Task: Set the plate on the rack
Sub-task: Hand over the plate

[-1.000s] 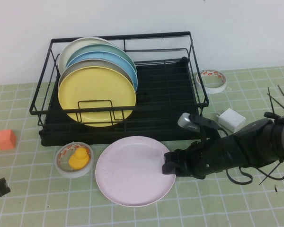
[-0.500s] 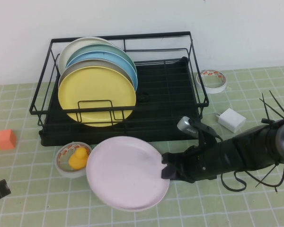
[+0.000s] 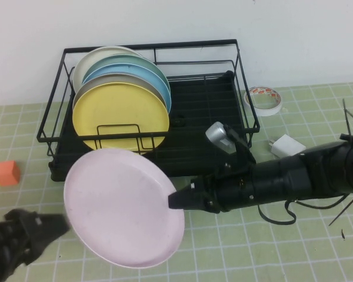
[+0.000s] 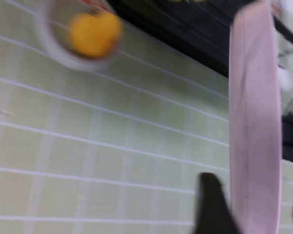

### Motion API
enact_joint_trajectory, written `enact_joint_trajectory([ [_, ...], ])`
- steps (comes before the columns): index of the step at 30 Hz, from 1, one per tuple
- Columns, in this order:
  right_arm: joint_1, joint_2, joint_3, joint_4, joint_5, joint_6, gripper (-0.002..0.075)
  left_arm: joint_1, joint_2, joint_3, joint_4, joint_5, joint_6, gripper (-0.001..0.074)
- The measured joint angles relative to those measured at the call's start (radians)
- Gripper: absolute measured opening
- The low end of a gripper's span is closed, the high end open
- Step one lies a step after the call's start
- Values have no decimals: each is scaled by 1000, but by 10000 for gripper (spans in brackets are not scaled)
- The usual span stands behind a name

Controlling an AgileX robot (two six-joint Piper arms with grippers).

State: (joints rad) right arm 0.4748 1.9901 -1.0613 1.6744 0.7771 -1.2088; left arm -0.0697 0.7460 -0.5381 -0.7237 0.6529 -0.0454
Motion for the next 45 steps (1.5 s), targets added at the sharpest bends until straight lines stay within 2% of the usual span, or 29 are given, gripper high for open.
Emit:
enact_joint_trajectory([
  [3,11,-25,0,2,10,-23,9,0,25,0,-109,12,73,447],
  [5,20,-30,0,4,14,-38,9,0,38,0,-163,15,99,480],
  [13,28,-30,0,12,70,-57,9,0,74,0,-211,9,172,501],
  [16,28,-30,0,14,93,-83,9,0,85,0,-211,4,222,428],
  [21,28,-30,0,14,110,-213,9,0,87,0,-213,-9,386,128],
  [29,22,-30,0,17,168,-313,22,2,87,0,-232,-33,787,104],
  [31,21,-30,0,17,195,-320,59,5,87,0,-251,-38,887,97],
  [33,20,-30,0,15,216,-320,133,7,87,-1,-277,-43,1003,96],
  [38,12,-30,2,15,277,-301,415,7,87,-1,-364,-45,1293,96],
  [40,-7,-30,-2,15,318,-288,500,7,87,-1,-406,-45,1424,95],
  [42,-41,-32,-8,15,355,-277,534,7,87,-1,-474,-40,1586,95],
  [45,-123,-54,-8,3,372,-220,532,7,87,-1,-662,-44,1876,95],
])
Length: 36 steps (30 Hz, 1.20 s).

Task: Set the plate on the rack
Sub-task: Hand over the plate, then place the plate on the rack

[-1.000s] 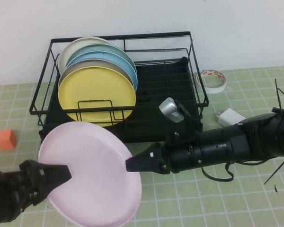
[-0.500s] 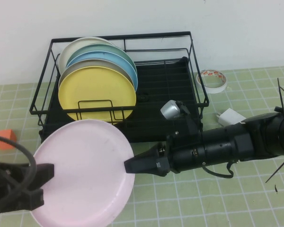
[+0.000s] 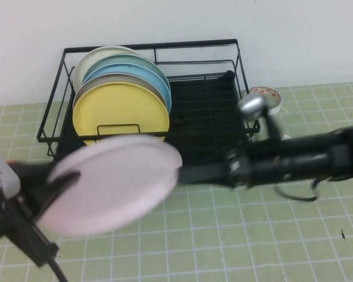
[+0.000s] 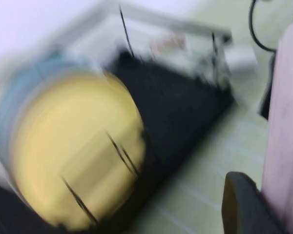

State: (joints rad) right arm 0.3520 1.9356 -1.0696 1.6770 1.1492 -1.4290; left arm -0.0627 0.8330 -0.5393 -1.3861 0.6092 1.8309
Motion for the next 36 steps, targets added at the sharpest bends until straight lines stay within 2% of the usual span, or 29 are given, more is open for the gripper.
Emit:
enact_joint_trajectory([
  [1,-26,-10,0,-14,5,22,519,0,0,0,-63,-6,95,94],
  [3,-90,-33,0,-85,7,96,446,0,0,0,-198,-14,357,94],
  [6,-162,-56,0,-250,7,160,243,-2,15,-17,-264,-29,677,94],
  [8,-174,-69,0,-357,7,178,115,-2,44,-45,-279,-51,789,94],
  [11,-174,-85,0,-466,12,187,38,-2,124,-106,-289,-82,879,94],
  [15,-163,-108,19,-488,14,174,11,-2,249,-215,-295,-93,972,94],
  [22,-159,-124,40,-512,16,159,6,-2,453,-364,-303,-95,1021,94],
  [36,-159,-124,42,-541,16,157,6,-2,649,-389,-306,-66,1172,93],
])
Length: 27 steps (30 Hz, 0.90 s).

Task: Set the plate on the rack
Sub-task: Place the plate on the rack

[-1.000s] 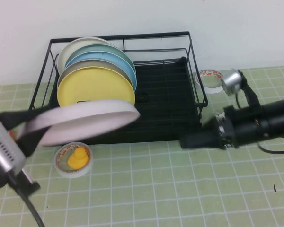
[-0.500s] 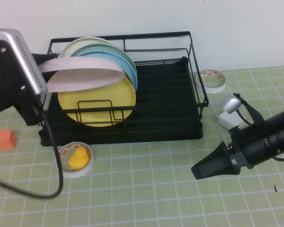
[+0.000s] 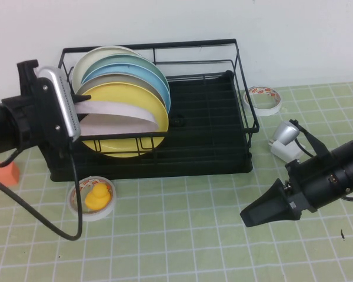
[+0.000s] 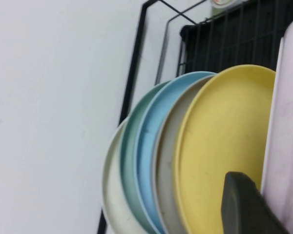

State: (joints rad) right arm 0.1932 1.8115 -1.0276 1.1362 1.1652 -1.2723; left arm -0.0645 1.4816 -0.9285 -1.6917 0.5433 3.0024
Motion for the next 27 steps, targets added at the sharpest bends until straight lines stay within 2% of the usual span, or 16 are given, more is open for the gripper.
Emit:
enact_joint_trajectory([
  [10,0,0,0,-2,0,0,5,0,67,-30,-4,21,3,93],
  [14,0,0,0,-2,0,0,5,0,73,-30,-6,27,-59,96],
  [16,0,0,0,-2,0,0,5,0,75,-39,-6,27,-128,129],
  [22,0,0,0,-2,0,39,5,0,75,-60,-6,99,-210,329],
  [27,0,-10,0,-6,0,48,5,-9,64,-72,-4,102,-268,369],
])
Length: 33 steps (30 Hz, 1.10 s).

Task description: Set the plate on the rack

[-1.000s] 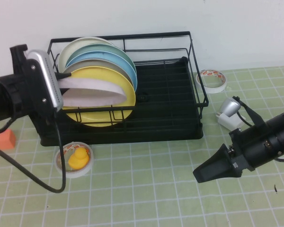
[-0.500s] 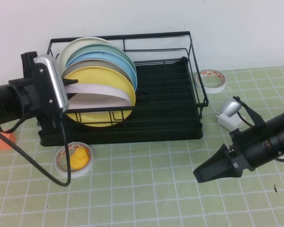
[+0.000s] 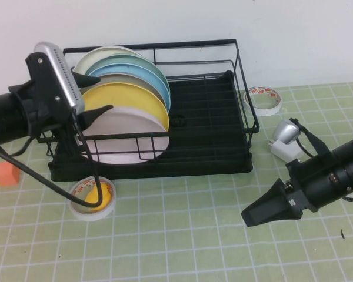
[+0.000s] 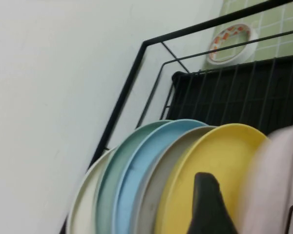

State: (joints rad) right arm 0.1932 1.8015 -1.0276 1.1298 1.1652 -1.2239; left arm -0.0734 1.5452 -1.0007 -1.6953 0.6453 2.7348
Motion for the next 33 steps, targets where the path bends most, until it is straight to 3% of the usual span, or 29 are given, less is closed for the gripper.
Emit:
enact_joint_trajectory([
  [3,0,-24,0,-38,-4,22,5,0,-30,-1,0,-25,-13,351],
  [6,0,-80,0,-143,-14,88,5,0,-92,-1,2,-43,-62,258],
  [10,0,-183,0,-403,-20,250,5,0,-226,-1,2,-128,-244,70],
  [13,0,-267,0,-675,-20,443,5,0,-325,-1,0,-278,-396,21],
  [16,0,-350,6,-915,-29,636,5,0,-414,-1,-8,-492,-511,7],
  [20,0,-447,8,-1110,-68,801,5,0,-520,-1,-26,-716,-537,3],
  [27,0,-673,56,-1149,-217,815,5,0,-710,-1,-43,-795,-580,0],
  [33,0,-929,263,-1149,-422,778,5,0,-903,-1,-43,-790,-725,0],
])
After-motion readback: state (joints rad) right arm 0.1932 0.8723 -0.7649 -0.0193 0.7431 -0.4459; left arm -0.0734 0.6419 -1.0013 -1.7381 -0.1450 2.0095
